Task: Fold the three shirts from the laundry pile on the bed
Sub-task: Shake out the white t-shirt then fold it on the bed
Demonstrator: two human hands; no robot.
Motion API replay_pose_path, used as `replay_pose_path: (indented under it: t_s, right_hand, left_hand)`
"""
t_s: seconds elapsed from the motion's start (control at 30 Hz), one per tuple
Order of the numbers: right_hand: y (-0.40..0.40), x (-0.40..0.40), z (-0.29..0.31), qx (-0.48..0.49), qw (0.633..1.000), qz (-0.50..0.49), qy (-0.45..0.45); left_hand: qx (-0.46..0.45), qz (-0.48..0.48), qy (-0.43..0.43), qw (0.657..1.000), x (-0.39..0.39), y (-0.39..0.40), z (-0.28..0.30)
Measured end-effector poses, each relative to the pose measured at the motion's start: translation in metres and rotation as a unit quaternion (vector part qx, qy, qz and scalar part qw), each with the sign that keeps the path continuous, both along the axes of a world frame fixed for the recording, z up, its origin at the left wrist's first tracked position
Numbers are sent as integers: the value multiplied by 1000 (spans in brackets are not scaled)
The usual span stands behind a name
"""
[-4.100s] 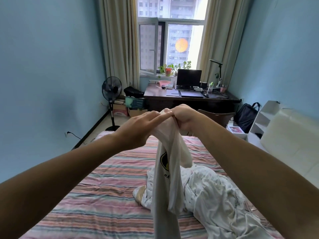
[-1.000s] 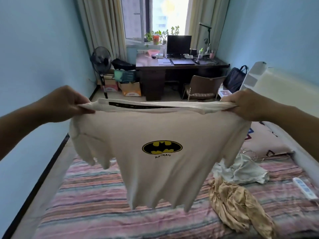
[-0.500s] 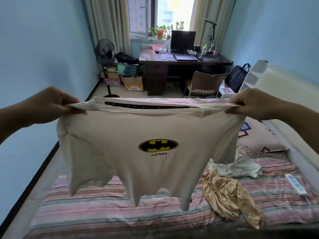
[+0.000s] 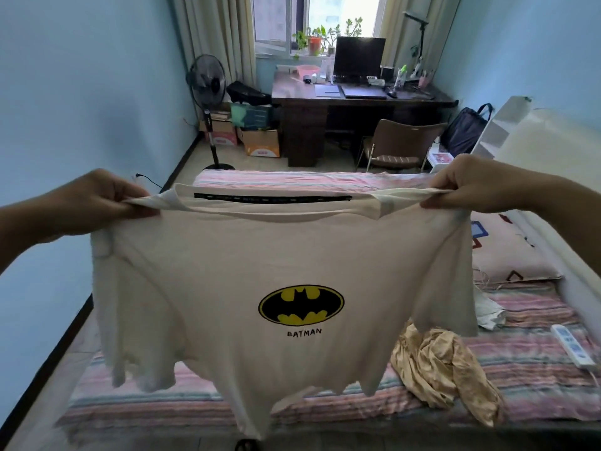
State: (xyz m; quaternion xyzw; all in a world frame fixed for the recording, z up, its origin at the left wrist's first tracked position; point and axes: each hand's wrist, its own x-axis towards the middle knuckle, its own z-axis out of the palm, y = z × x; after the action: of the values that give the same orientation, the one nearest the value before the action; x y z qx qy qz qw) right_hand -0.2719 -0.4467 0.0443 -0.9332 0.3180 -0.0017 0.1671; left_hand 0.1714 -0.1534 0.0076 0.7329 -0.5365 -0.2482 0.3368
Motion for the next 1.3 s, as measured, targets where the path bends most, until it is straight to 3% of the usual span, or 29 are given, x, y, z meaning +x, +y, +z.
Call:
replay_pose_path:
  t_s: [0.47,0.77,0.93,1.1,1.3]
  right_hand:
    - [-113,144,-155,23,985,-94,142]
    - [-177,188,-264,73,976,-150,142]
    - [-219,217,-333,68,975,-185,105]
    - [-261,239,-407,52,973,-206,94]
    - [-308,262,-488,70,965,-241,75]
  left_hand:
    - [148,5,-82,986,117,-173,-150]
    - [177,37,-109,977,143,-261,-261]
    - [191,124,-124,966,147,-299,-323]
    - [170,228,-81,955,149,-336,-398]
    - [160,285,13,945,155,-382,-478]
